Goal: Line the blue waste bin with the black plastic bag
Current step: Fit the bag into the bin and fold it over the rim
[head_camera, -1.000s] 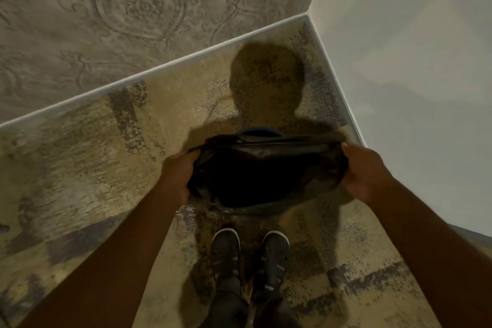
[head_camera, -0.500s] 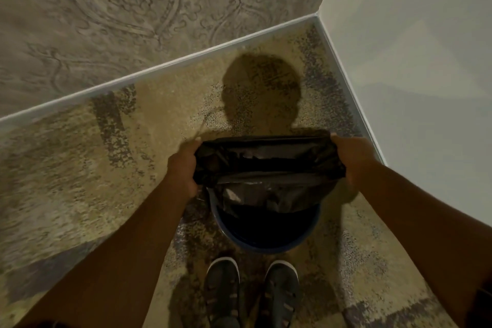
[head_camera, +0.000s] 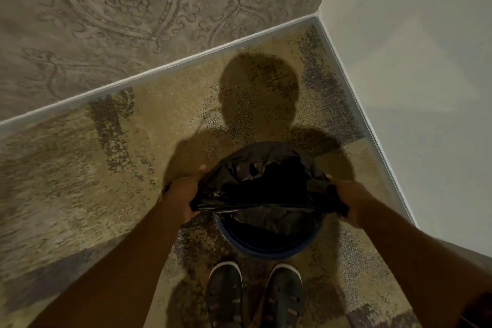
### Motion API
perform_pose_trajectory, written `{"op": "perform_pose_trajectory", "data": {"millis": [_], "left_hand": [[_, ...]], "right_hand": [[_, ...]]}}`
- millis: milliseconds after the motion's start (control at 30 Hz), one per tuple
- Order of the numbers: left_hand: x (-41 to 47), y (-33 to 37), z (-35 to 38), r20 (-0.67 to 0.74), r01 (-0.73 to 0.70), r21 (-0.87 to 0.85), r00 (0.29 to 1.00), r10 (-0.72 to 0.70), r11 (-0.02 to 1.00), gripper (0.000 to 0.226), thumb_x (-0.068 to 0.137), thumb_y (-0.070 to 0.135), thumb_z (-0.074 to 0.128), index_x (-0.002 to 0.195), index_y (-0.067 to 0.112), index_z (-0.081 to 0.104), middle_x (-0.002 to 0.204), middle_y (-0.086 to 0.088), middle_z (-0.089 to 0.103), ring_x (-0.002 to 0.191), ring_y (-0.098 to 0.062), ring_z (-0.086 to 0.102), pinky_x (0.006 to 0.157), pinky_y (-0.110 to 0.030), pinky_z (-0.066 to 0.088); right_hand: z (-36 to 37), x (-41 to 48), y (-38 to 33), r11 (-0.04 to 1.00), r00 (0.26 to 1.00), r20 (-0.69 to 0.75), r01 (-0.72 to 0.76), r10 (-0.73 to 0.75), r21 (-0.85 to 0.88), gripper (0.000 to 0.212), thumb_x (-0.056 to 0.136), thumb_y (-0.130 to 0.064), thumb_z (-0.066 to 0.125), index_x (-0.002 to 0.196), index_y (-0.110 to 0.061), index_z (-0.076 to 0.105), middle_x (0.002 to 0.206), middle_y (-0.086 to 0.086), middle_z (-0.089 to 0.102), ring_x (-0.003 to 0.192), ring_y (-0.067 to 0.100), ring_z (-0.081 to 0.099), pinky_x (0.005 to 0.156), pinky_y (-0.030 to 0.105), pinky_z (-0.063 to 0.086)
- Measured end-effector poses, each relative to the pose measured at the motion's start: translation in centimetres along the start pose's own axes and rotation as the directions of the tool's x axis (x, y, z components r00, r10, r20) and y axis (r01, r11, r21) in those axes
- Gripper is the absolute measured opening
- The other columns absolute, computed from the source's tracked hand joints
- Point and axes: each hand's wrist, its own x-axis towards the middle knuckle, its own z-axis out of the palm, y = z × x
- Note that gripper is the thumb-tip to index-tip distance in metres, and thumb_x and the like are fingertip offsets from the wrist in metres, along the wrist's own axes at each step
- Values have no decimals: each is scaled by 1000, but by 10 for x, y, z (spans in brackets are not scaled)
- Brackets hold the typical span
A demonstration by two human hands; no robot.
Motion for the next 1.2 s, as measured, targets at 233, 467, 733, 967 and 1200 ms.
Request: {"op": "perform_pose_trajectory", "data": {"millis": [233,467,733,967,1200], "left_hand": [[-29,-22,-22,137,-22,31,990,17,999,54,68,64,79,106,26,80,115,2,79,106,-23,70,85,-41,49],[-50,-44,-43,229,15,14,973,-18,1000,24,77,35,81,95,21,72,93,-3,72,69,-17,65,61,-33,47],[-71,-60,-39,86,47,-317,996,-21,947,18,102,16,57,111,7,69,95,-15,73,93,-29,69,77,-41,53],[-79,-71,-27,145,86,-568,989,-4,818,27,107,8,46,126,0,63,120,-20,74,113,-33,67,82,-46,65],[-84,-83,-8,208,59,-481,977,48,875,40,111,28,42,141,9,60,142,-18,63,135,-38,56,117,-55,39]], "right_hand": [[-19,-20,31,953,948,315,-61,-38,296,53,101,-54,55,123,-9,69,100,12,70,85,27,65,76,41,52],[-17,-46,52,932,966,258,-63,-33,356,21,101,-34,62,113,-18,67,79,12,65,73,31,69,70,42,57],[-7,-57,70,739,986,166,-103,-12,665,20,110,-22,46,124,-13,58,115,14,66,101,29,68,90,45,51],[2,-52,78,585,991,129,-123,32,801,30,113,-22,35,131,-8,56,124,16,66,102,33,65,79,48,52],[11,-50,83,694,995,96,-91,31,714,41,111,-26,45,147,-6,51,132,17,64,120,39,63,105,54,50]]}}
